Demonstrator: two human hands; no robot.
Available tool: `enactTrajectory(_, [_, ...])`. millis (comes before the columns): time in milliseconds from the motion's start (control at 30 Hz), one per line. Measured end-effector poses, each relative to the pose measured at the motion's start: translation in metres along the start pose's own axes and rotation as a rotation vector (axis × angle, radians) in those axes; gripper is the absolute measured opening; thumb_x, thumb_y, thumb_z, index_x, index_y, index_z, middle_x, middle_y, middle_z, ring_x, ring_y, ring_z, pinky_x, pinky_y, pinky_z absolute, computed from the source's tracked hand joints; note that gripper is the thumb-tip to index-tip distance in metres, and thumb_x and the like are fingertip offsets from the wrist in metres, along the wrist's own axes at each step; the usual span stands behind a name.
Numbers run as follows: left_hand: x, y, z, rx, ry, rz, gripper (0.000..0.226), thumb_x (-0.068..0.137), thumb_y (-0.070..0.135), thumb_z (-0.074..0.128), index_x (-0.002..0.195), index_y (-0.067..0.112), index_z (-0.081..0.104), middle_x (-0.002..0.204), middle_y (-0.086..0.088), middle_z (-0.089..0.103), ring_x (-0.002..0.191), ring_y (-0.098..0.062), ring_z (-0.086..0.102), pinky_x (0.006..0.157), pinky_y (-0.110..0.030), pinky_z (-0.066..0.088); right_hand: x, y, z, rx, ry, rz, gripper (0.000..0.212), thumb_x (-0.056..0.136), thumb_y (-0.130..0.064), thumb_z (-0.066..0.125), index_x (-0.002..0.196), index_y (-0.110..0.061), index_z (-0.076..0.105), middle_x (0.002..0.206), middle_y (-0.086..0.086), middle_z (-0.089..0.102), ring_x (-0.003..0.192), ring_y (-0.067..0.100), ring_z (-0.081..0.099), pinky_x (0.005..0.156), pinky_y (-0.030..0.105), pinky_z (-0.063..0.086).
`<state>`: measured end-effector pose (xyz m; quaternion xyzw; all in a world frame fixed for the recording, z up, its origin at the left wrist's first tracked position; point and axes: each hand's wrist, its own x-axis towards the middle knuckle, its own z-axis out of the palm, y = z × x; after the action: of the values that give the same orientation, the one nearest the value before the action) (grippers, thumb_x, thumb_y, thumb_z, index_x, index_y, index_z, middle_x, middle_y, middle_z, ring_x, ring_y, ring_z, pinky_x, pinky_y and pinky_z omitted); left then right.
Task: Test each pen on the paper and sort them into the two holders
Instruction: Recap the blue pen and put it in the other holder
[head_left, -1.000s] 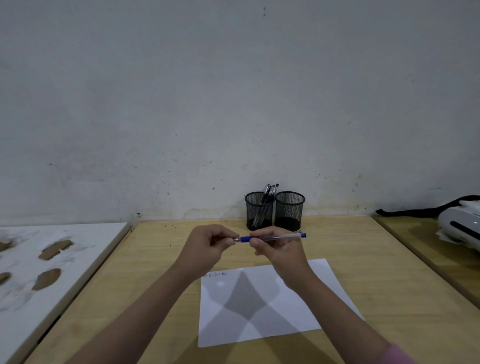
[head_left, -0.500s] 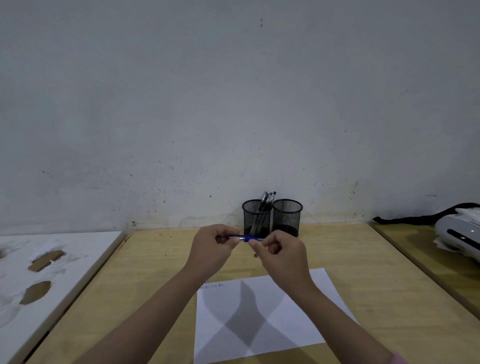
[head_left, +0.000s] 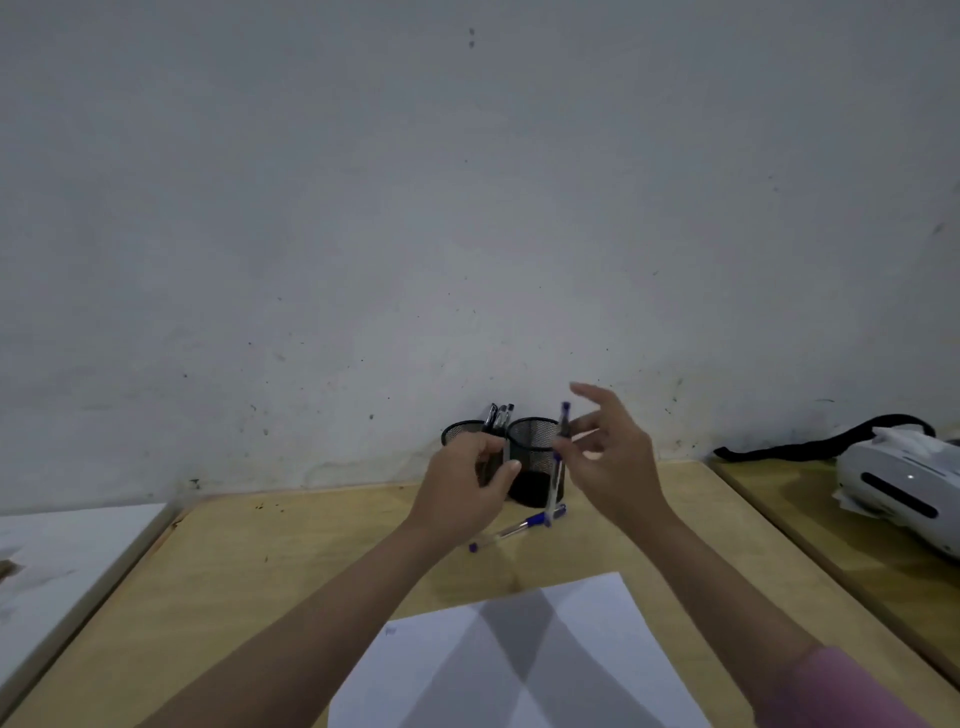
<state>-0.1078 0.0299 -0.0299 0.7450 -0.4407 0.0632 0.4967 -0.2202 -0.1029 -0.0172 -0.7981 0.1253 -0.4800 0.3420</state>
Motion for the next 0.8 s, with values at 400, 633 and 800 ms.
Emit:
enactTrajectory(400, [0.037,-0.056,0.054,0.649,-0.454,0.199,0.071,0.091,0.044,0.04,0.146,0.017,0.003,0.157,0.003,0.0,0.144,-0.014,0.0,0.116,-0.042,0.0,0.086,0.059,0.02,-0.079,0.147,0.071,0.022,0.084,-0.011,0.067,0.105,-0.01,0.059,0.069,0.0,0.063,0.056,0.003,0.062,0.053,0.008,0.046])
enactTrajectory(633, [0.035,-0.068,0.057,0.616,-0.426,0.244,0.073,0.09,0.043,0.044,0.146,0.019,0.003,0.157,0.006,-0.002,0.144,-0.011,-0.004,0.115,-0.04,-0.004,0.074,0.104,0.043,-0.226,-0.099,0.29,0.027,0.087,-0.023,0.064,0.111,-0.011,0.063,0.073,0.006,0.067,0.072,0.018,0.062,0.067,0.024,0.044])
enactTrajectory(800, [0.034,-0.067,0.058,0.612,-0.424,0.229,0.075,0.089,0.043,0.045,0.146,0.019,0.002,0.157,0.006,-0.001,0.144,-0.012,-0.003,0.113,-0.04,-0.006,0.062,0.112,0.035,-0.32,-0.031,0.251,0.038,0.087,-0.025,0.063,0.122,-0.011,0.058,0.104,0.011,0.064,0.096,0.026,0.06,0.08,0.039,0.053])
